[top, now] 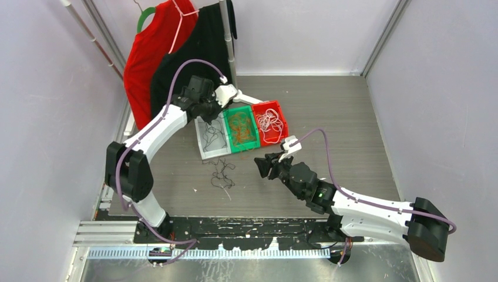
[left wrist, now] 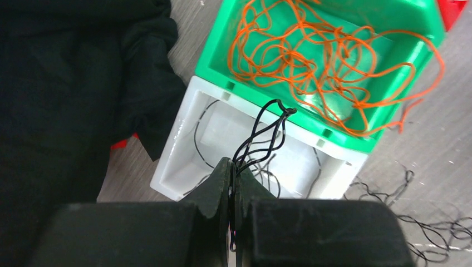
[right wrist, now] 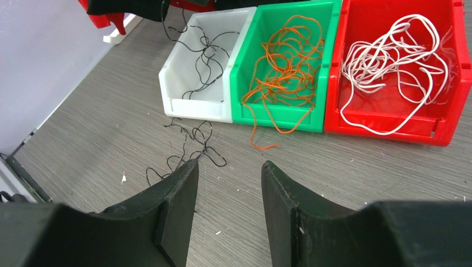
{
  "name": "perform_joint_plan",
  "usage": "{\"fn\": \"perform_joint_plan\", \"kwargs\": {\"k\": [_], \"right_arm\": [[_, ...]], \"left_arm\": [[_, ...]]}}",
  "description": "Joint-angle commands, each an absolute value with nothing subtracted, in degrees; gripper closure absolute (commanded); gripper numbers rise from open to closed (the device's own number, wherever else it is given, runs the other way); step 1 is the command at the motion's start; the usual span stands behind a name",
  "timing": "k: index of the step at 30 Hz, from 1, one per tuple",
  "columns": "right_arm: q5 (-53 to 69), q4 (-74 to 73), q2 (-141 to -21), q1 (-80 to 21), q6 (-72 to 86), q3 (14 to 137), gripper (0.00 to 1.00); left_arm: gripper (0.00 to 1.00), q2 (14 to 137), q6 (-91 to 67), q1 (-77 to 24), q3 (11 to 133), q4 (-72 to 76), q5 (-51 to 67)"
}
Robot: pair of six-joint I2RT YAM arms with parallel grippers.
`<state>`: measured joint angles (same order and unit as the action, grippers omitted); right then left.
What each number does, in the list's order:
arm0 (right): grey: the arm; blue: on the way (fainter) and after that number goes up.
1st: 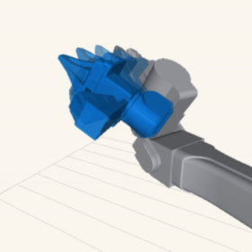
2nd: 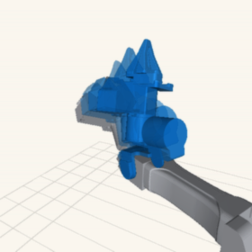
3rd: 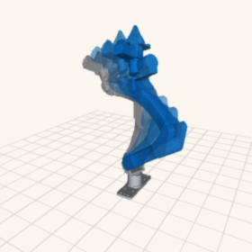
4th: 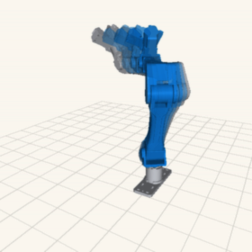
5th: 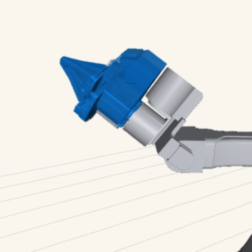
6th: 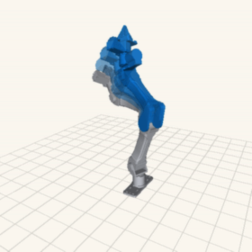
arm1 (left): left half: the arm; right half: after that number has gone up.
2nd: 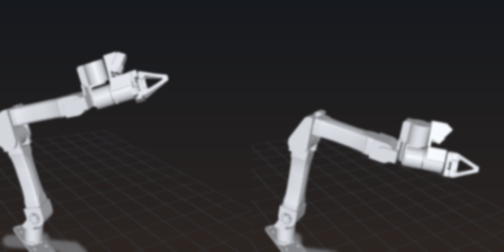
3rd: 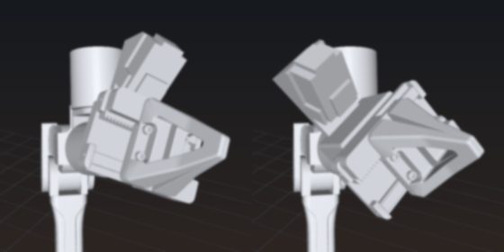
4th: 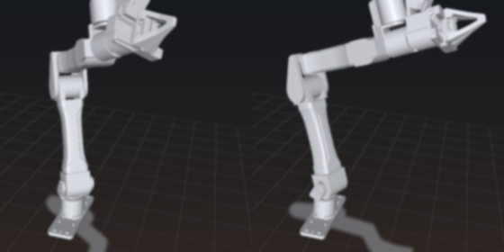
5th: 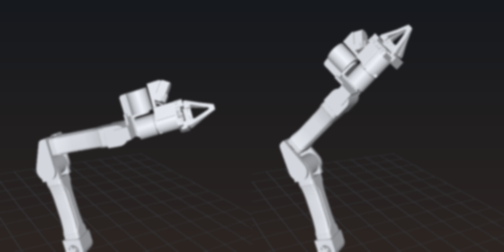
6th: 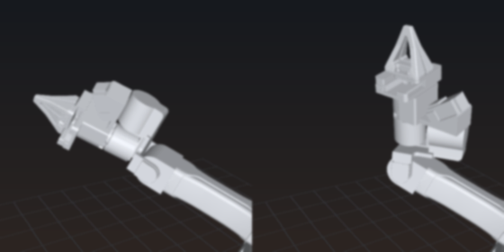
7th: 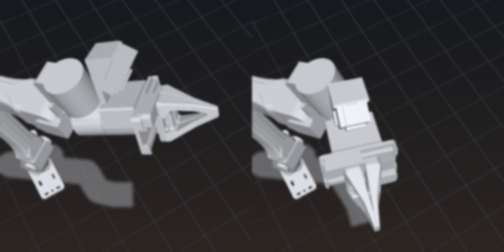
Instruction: Untangle the cables
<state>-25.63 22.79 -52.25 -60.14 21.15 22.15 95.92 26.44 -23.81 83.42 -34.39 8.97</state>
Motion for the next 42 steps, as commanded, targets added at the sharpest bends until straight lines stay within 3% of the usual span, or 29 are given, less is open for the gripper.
{"fn": "perform_joint_plan", "kwargs": {"k": [1,7,11,14,23,24,29,35,42], "right_arm": [[-27.22,22.87,-50.5,-59.87,20.1,23.05,0.5],[-25.66,20.16,-50.66,-59.81,18.15,25.86,0.5],[-24.83,19.01,-50.87,-59.73,16.92,27.2,0.5],[-23.97,18.15,-51.05,-59.59,16.39,28.04,0.49],[-20.94,15.53,-51.95,-59.5,15.25,29.84,0.48],[-19.87,15.42,-53.27,-59.5,14.97,30.29,0.47],[-12.41,14.91,-63.07,-59.55,13.05,34.95,0.38],[-5.31,16.97,-79.41,-59.5,10.24,42.94,0.29],[-1.87,15.94,-97.61,-59.5,7.64,53.29,0.3]], "left_arm": [[1.0,97.77,26.97,-22.32,83.4,-26.64,7.4],[0.78,99.47,24.98,-20.46,84.04,-27.55,9.01],[0.7,98.37,24.84,-19.63,83.22,-28.4,10.07],[0.56,97.4,25.11,-19.52,81.65,-28.55,10.35],[0.53,94.07,23.42,-19.39,81.85,-31.55,11.55],[0.48,93.63,22.79,-19.34,83.57,-33.56,12.25],[0.05,93.25,19.35,-18.04,96.62,-50.62,15.26],[0.0,88.38,17.49,-12.7,100.34,-63.71,22.31],[0.0,83.68,17.55,-7.54,96.91,-70.58,23.23]]}}
